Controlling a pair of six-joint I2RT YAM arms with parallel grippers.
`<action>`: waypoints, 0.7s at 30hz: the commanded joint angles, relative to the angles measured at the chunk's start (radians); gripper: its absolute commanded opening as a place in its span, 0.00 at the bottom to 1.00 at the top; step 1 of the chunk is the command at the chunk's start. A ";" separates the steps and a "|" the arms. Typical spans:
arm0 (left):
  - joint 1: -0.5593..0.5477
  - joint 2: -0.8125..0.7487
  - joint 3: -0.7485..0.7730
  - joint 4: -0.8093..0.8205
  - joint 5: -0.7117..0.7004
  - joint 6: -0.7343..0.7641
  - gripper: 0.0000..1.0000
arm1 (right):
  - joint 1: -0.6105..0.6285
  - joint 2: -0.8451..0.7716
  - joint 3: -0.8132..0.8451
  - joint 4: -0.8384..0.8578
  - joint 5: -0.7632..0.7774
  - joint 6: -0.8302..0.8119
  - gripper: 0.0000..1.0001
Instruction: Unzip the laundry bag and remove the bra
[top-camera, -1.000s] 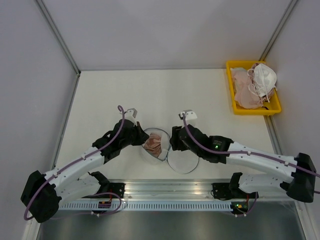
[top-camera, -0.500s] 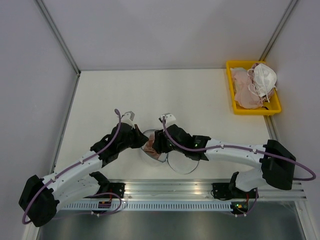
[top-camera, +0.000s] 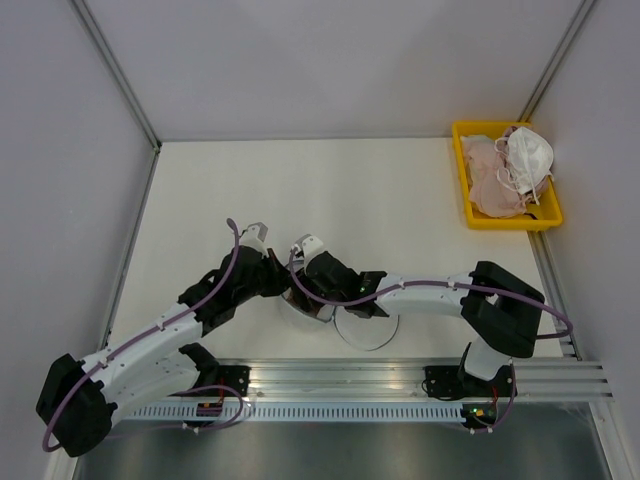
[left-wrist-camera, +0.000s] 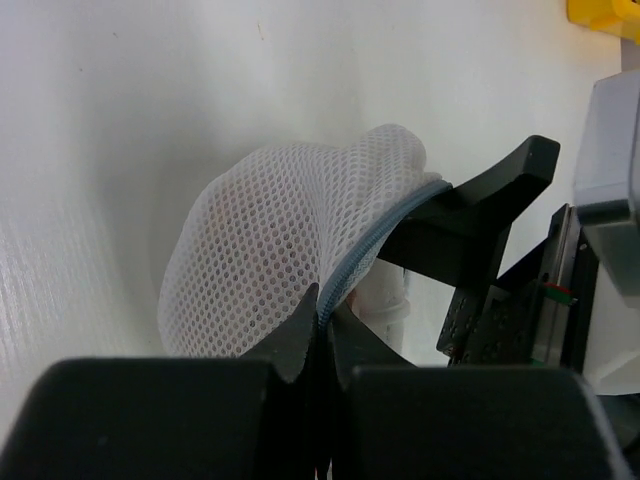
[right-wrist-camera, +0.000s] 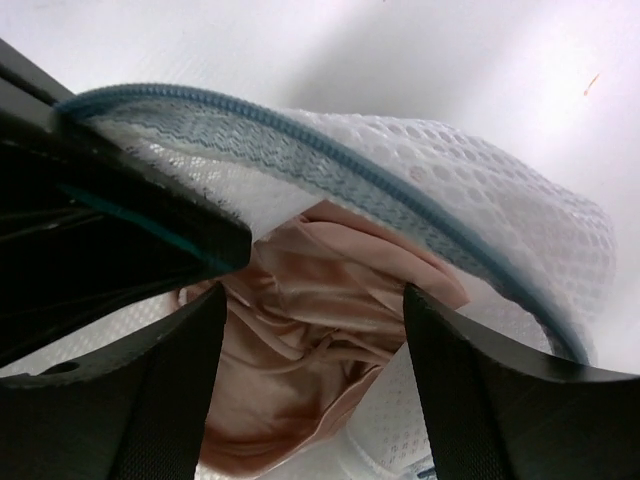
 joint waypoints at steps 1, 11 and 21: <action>-0.005 -0.023 0.007 0.007 -0.002 -0.014 0.02 | 0.006 0.027 0.050 0.045 0.045 -0.145 0.77; -0.005 -0.020 0.008 0.004 0.004 -0.014 0.02 | -0.003 0.075 0.070 0.050 0.097 -0.262 0.80; -0.005 -0.032 0.011 0.002 0.005 -0.014 0.02 | -0.008 0.145 0.117 0.068 0.062 -0.250 0.58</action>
